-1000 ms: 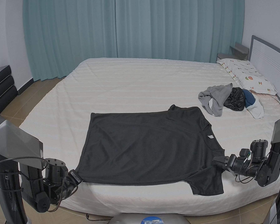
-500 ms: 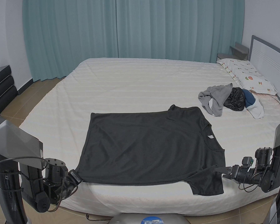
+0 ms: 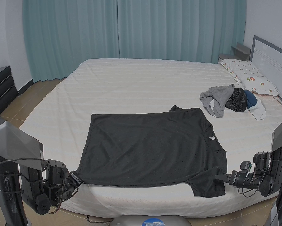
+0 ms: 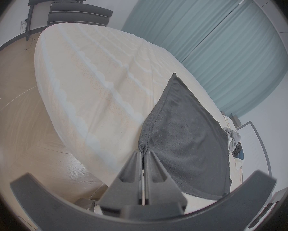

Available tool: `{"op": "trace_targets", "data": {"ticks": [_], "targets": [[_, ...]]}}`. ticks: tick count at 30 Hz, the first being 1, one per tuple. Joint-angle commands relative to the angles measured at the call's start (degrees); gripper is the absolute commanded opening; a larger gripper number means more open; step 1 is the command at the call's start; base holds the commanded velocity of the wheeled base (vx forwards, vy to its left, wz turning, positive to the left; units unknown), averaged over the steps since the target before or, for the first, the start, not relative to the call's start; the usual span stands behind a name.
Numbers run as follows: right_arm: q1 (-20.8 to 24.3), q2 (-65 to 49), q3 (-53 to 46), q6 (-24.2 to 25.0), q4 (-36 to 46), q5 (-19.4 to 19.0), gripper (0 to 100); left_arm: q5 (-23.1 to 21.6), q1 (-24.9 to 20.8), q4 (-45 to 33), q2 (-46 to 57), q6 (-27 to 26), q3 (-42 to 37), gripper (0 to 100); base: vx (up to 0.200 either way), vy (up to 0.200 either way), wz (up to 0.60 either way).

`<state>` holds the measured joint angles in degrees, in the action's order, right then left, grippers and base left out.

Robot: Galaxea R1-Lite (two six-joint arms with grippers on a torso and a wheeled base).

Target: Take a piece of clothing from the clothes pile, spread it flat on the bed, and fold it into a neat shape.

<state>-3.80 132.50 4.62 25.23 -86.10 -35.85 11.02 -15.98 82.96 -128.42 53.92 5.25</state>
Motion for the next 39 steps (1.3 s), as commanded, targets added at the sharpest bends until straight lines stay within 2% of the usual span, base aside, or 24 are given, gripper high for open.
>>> {"op": "trace_targets", "data": {"ticks": [1, 8, 10, 12, 21, 27, 35, 39], "targets": [[-0.7, -0.6, -4.6, -2.7, -3.4, 0.1, 0, 0.0, 0.0, 0.1, 0.2, 0.0, -0.6, 0, 0.0, 0.0, 0.0], [-4.3, -1.9, -4.6, -3.1, -1.5, 0.3, 0, 0.1, 0.2, 0.0, 1.7, -1.0, -1.0, 0, 0.0, 0.0, 0.0], [-4.6, -3.8, -4.6, -3.2, 1.4, 0.1, 0, 0.0, 1.1, 0.1, 1.9, -4.3, -2.4, 0, 0.0, 0.0, 0.0], [-4.6, -5.8, -4.6, -3.6, 4.3, -0.2, 0, 0.0, 1.7, 0.1, 2.2, -5.1, -2.5, 0, 0.0, 0.0, 0.0], [-5.2, -16.3, -4.6, -9.5, 21.8, -0.6, 0, 0.1, 1.8, 0.0, 3.8, -6.3, -3.8, 0, 0.0, 0.0, 0.0], [-5.9, -21.1, -4.6, -10.8, 28.7, -0.8, 0, 0.1, 1.8, 0.0, 3.9, -8.2, -5.1, 0, 0.0, 0.0, 0.0], [-8.5, -25.3, -4.6, -18.6, 38.9, -0.9, 0, 0.1, 1.1, -0.9, 3.6, -9.3, -5.3, 0, 0.0, 0.0, 0.0], [-9.2, -27.5, -4.6, -19.6, 41.4, -0.8, 0, 0.2, 0.7, -3.2, 3.8, -10.2, -5.3, 0, 0.0, 0.0, 0.0]]}}
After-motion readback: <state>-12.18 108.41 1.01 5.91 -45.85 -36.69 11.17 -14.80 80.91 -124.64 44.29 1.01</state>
